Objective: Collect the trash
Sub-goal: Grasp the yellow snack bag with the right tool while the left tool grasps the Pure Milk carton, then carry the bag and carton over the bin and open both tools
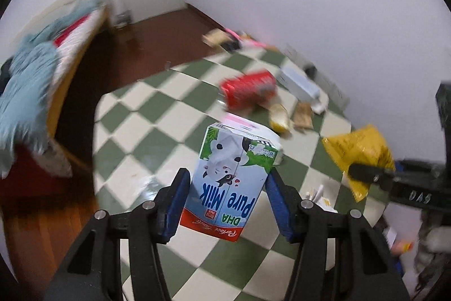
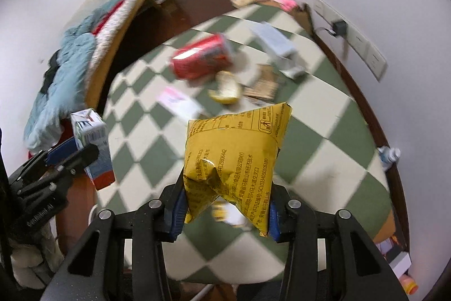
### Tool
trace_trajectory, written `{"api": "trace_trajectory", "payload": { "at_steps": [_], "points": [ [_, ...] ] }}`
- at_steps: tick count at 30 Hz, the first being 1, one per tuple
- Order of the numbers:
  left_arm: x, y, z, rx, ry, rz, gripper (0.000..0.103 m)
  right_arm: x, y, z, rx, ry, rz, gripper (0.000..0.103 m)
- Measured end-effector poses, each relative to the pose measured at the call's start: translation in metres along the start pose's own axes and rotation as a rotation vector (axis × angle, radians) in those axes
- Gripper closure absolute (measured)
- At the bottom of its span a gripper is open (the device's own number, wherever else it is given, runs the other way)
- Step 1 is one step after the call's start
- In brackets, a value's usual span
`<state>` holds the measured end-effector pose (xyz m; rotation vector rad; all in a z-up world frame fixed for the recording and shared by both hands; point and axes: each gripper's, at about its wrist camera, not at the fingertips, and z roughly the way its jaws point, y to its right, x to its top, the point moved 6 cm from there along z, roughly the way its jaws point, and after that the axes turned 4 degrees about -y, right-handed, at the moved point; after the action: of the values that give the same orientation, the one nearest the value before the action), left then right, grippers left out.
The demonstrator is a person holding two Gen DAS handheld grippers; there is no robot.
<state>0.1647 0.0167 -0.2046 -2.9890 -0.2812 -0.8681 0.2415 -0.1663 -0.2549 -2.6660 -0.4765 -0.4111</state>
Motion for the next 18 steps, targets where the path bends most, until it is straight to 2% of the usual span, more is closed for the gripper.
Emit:
{"api": "trace_trajectory", "payload": {
  "at_steps": [5,10,14,18],
  "points": [
    [-0.022,-0.074,-0.063,0.071,0.092,-0.161,0.051,-0.009,-0.093,-0.01,0.089,0.013,-0.122,0.056],
    [-0.079,-0.17,-0.114,0.169,0.111,-0.343,0.051,-0.043,-0.213,0.013,0.217,-0.042,-0.275,0.056],
    [-0.152,-0.258,-0.127,0.239,0.05,-0.518,0.051,-0.096,-0.31,0.068,0.288,-0.166,-0.394,0.056],
    [-0.224,-0.329,-0.105,0.244,-0.053,-0.683,0.051,-0.159,-0.389,0.144,0.291,-0.333,-0.5,0.056]
  ]
}}
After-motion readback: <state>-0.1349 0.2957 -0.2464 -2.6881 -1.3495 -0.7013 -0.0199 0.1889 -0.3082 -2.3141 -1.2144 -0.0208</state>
